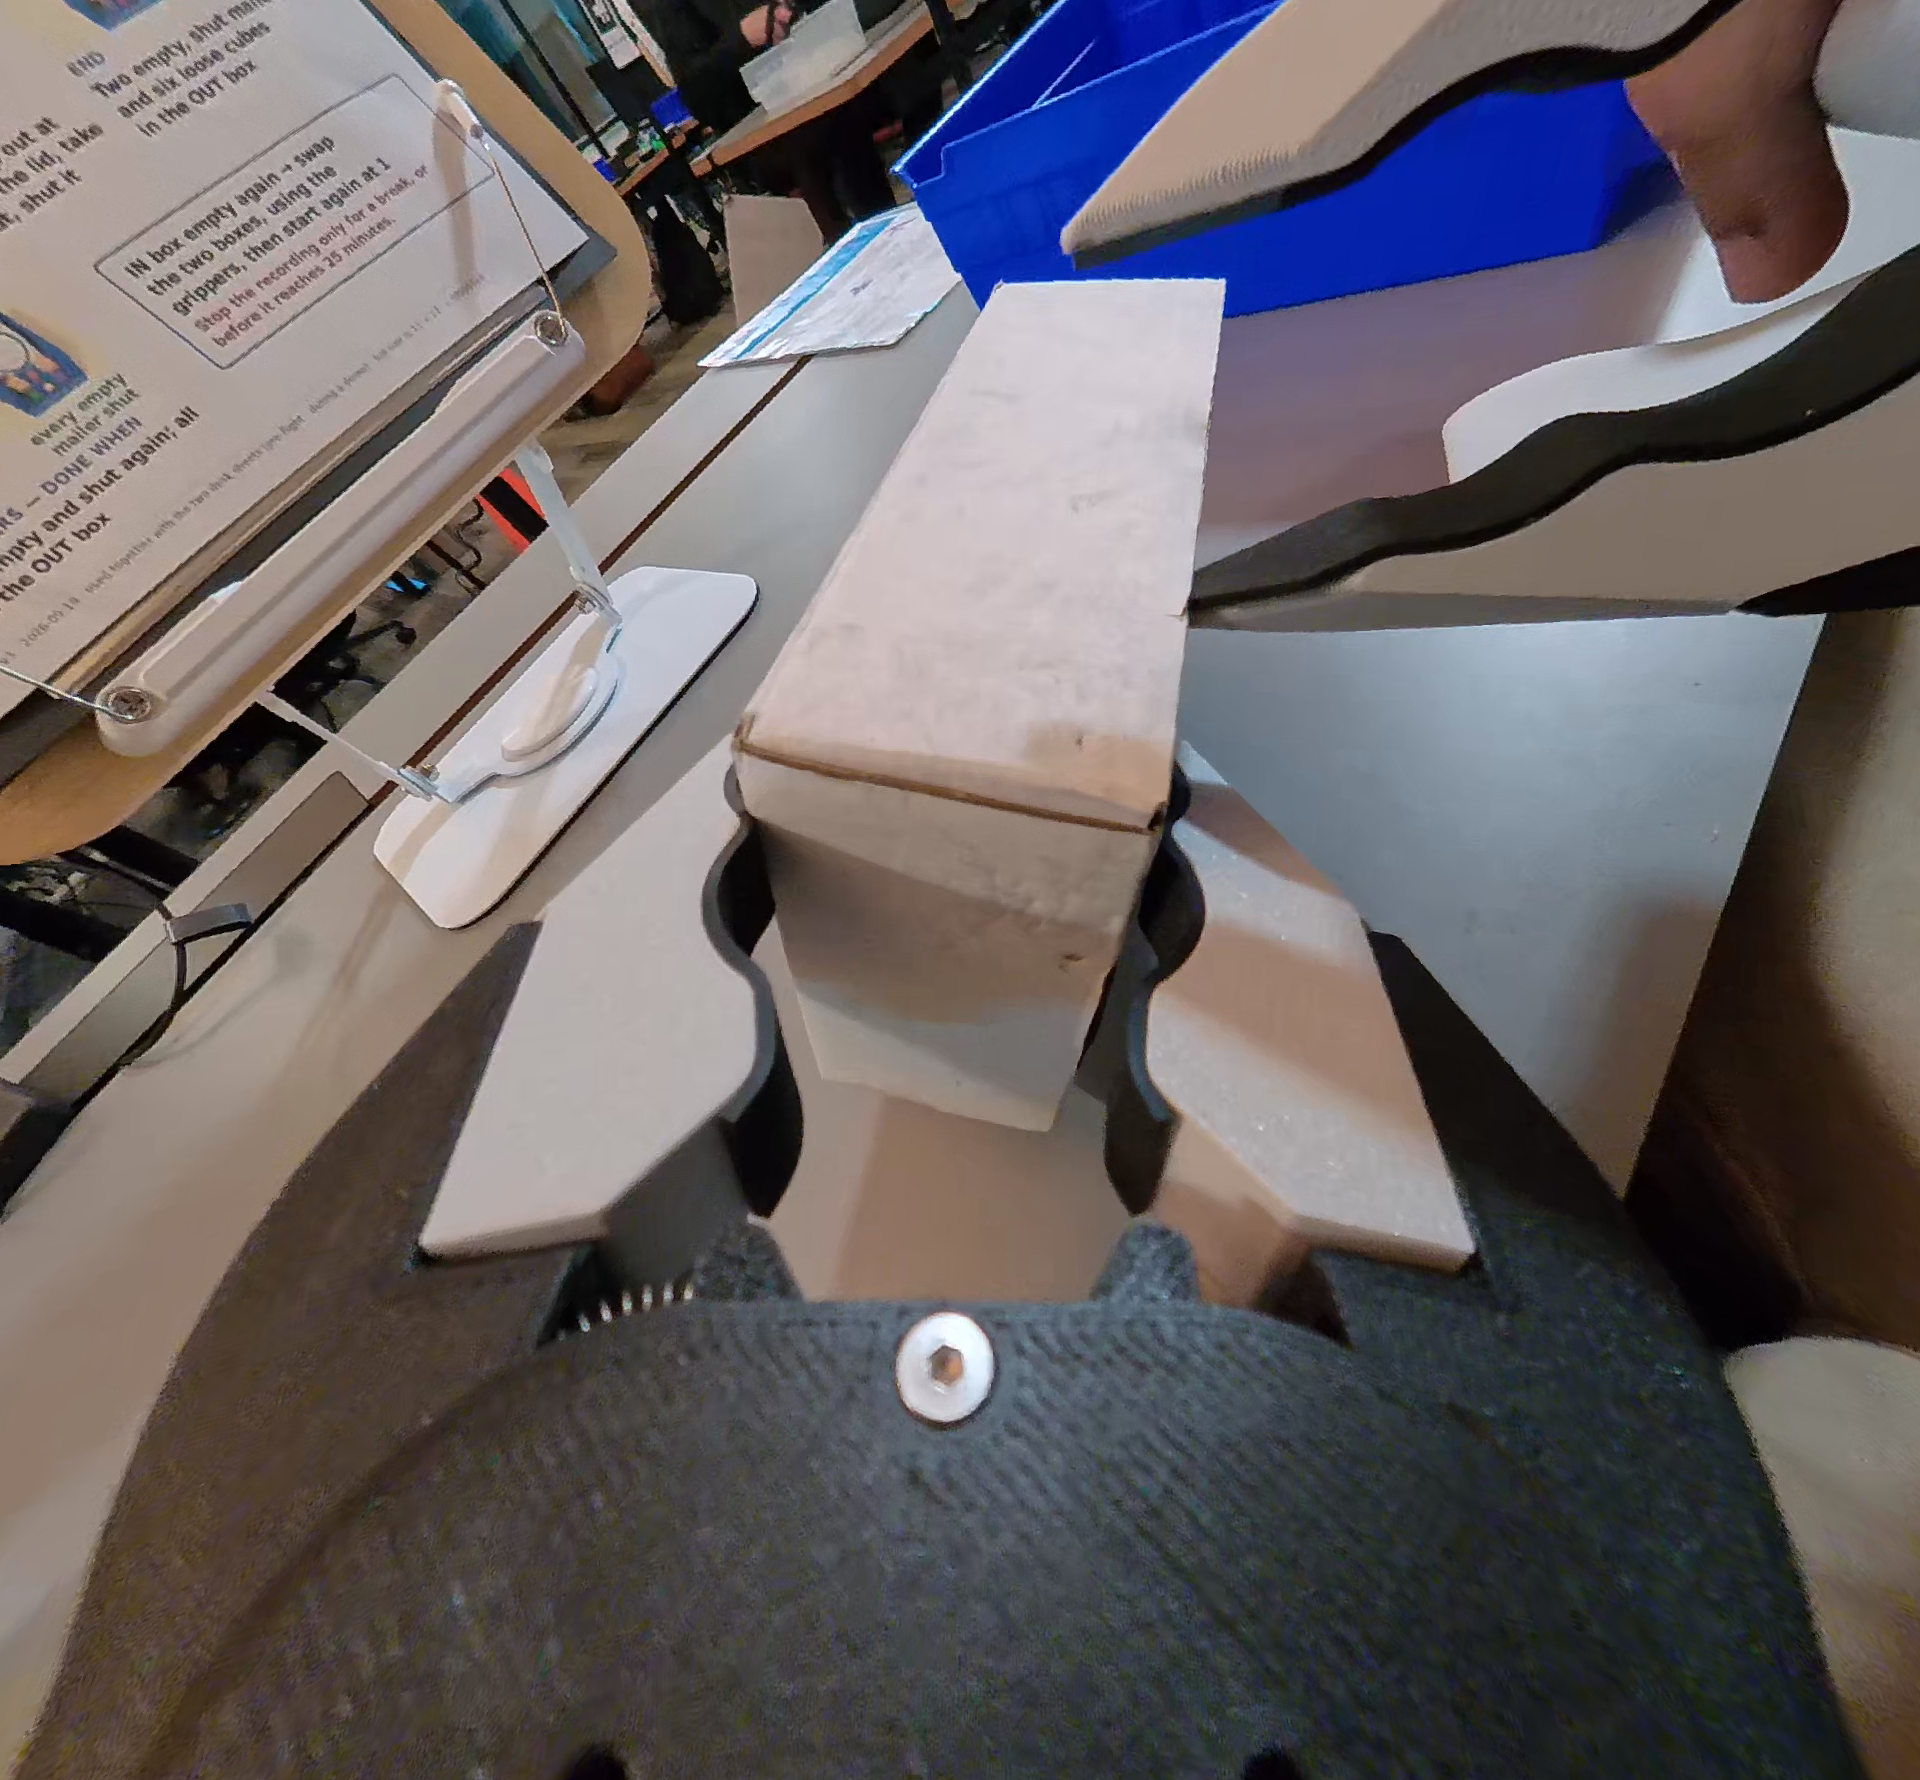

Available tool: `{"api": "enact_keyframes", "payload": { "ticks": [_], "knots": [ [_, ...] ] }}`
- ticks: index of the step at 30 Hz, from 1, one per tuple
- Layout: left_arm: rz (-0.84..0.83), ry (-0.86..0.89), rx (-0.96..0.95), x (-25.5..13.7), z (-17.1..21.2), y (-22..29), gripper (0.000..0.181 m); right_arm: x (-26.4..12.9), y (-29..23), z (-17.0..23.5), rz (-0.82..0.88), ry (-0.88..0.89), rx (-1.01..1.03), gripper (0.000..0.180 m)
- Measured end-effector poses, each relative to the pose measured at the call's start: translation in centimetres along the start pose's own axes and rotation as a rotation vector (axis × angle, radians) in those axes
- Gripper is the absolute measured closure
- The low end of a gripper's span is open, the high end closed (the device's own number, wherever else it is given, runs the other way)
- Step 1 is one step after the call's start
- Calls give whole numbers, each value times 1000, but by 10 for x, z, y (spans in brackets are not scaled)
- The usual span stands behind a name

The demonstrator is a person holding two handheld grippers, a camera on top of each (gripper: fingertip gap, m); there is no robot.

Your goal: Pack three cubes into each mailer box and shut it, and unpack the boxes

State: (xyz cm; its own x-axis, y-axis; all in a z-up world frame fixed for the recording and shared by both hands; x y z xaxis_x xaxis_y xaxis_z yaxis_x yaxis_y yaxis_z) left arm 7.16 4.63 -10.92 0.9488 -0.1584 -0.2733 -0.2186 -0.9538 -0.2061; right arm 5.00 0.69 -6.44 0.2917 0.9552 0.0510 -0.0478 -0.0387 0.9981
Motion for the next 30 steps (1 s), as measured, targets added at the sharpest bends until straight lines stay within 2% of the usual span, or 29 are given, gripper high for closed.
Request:
{"api": "enact_keyframes", "payload": {
  "ticks": [5, 9, 11, 13, 14, 16, 19, 23, 24, 26, 28, 30],
  "knots": [
    [-6, 4, 4, 0, -2, 2, 112, -1, 5, 2, 21, -17, -30, 142],
    [1, 4, -5, 0, -4, 3, 113, -2, 15, 9, 22, -28, 105, 144],
    [2, 7, 20, 1, -3, 4, 113, -4, 27, 11, 70, -23, 151, 155],
    [-5, 5, 147, 2, 2, 11, 113, -11, 55, 20, 209, -37, 174, 173],
    [-22, -5, 229, 3, 7, 16, 114, -11, 60, 25, 201, -45, 204, 180],
    [-26, -15, 334, 6, 15, 23, 114, -12, 62, 41, 179, -84, 293, 176],
    [5, -19, 270, 9, 17, 24, 113, -19, 56, 50, 161, -62, 305, 172],
    [-7, -18, 213, 9, 18, 9, 113, -31, 53, 27, 102, 109, 321, 167],
    [-11, -15, 226, 8, 19, 6, 112, -35, 46, 11, 35, 206, 339, 166],
    [-29, -17, 219, 8, 21, -2, 113, -45, 27, -16, -111, 361, 363, 175],
    [-9, -12, 190, 8, 21, -4, 113, -42, 11, -21, -172, 359, 373, 171],
    [13, -1, 196, 7, 21, -4, 113, -28, -7, -9, -221, 261, 362, 167]
  ]
}}
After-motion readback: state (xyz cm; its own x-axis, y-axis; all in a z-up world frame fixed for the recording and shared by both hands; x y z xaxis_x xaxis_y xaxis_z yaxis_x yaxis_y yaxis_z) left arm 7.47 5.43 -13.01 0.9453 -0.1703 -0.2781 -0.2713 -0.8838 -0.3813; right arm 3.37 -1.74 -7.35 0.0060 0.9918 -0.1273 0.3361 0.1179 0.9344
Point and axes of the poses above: each gripper's, where its closed fingertips meet, x out along the fingers, z out of its underside, y = z × x across the jaws, the point moved 1 cm from there along -x, back along the fingers, and after that the axes turned 15 degrees about -x, right-handed, at the moved point
